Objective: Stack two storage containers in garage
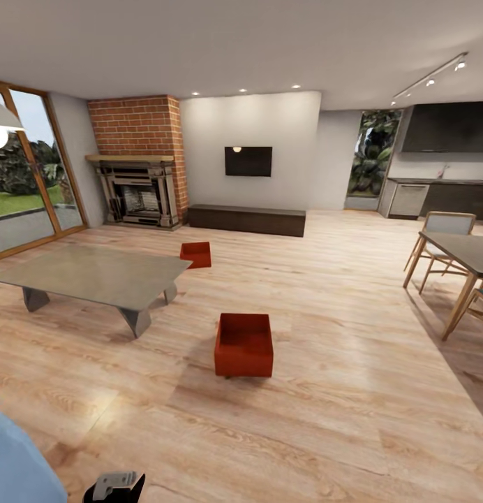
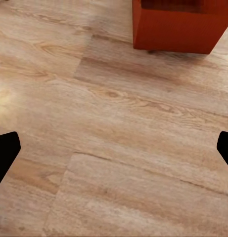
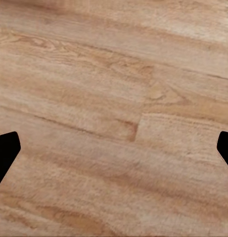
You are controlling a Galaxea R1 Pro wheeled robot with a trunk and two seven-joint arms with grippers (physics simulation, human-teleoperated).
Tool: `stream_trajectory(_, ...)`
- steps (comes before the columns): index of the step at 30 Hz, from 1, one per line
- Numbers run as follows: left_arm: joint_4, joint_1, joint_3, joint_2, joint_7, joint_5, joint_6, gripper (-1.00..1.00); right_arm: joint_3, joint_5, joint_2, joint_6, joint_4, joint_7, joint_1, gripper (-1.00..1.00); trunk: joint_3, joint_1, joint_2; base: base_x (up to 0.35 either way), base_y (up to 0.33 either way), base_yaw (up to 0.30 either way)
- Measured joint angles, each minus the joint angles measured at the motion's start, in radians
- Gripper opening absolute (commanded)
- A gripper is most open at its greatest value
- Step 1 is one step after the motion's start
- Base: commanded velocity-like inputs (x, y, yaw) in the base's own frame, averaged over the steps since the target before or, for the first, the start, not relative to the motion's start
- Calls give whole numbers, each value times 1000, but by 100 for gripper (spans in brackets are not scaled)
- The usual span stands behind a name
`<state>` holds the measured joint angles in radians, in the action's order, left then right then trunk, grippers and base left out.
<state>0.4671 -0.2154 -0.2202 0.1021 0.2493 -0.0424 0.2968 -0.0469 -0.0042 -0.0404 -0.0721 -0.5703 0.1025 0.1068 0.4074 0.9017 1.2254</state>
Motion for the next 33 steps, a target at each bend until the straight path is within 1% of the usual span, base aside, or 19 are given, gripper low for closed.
stream_trajectory(12,0,0,0,0,1,1,1,100,0,0,0,0,0,0,0,100,0,0,0,334,0,0)
stream_trajectory(20,0,0,0,0,1,0,1,100,0,0,0,0,0,0,0,100,0,0,0,147,0,0)
stream_trajectory(33,0,0,0,0,1,-1,0,100,1,0,0,0,0,0,0,100,0,0,0,325,0,0)
